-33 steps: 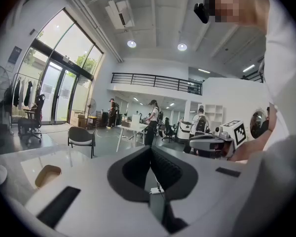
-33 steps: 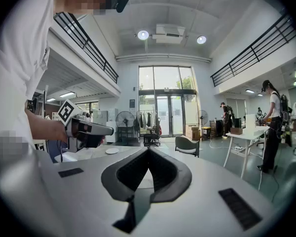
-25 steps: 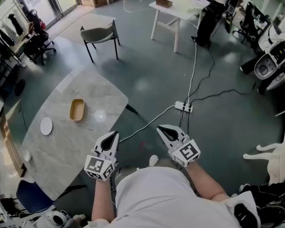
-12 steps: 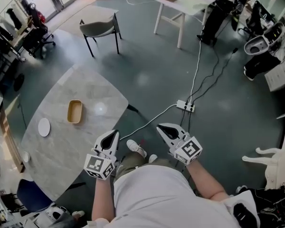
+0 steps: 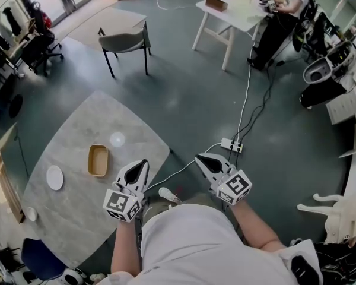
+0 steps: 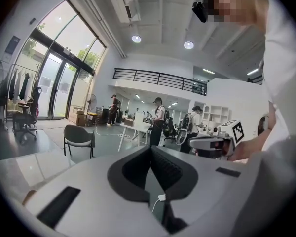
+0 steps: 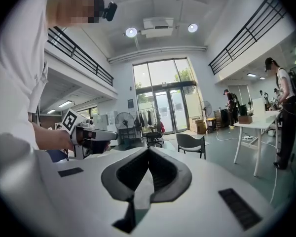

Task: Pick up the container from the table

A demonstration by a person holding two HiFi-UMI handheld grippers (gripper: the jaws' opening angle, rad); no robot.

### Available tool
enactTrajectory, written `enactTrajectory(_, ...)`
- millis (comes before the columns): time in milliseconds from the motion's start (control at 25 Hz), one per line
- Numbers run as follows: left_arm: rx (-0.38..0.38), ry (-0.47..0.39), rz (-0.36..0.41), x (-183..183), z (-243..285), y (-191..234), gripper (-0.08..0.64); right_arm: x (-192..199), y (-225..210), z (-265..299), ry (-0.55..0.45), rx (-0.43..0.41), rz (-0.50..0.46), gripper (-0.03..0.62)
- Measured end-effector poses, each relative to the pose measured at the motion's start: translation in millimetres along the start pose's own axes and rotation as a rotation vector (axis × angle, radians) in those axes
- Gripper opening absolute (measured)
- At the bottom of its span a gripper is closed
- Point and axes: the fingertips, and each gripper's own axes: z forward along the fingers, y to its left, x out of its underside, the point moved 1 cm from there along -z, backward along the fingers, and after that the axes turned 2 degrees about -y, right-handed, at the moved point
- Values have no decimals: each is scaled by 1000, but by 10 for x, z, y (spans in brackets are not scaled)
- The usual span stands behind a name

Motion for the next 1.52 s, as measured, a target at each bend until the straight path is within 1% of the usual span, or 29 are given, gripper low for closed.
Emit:
enactTrajectory(160,-28,4,-15,131,-229,389,2,19,200,424,18,-30,-16,11)
enactTrajectory(280,-72,7,-31,192,-336,649,2,24,277,756,31,-79,-22,11)
enactTrajectory(480,-190,-6,-80,190,-437,897,3,-28,203,1192,54,-192,6,23)
enactTrajectory(600,-269,-11,-106,205,-520,1072,2,-29,189,1500,81,-272,3,32)
enactTrajectory(760,-403,-20,-142,236,-676,1309,2,-31,220,1938,122,-393,-33,35)
enactTrajectory(920,-563,-49,-200,240,-850,1441,2,-31,279,2372,165,-529,-30,35)
enactTrajectory(1120,-736,-50,-252,347,-1072,1512,2,110,470,2800,232,-715,-107,48)
enactTrajectory(1320,-911,-49,-304,473,-1373,1480,3,339,740,3108,295,-881,-168,68)
enactTrajectory(1520,-1086,-48,-370,658,-1647,1246,2,611,1103,3295,360,-1048,-235,83)
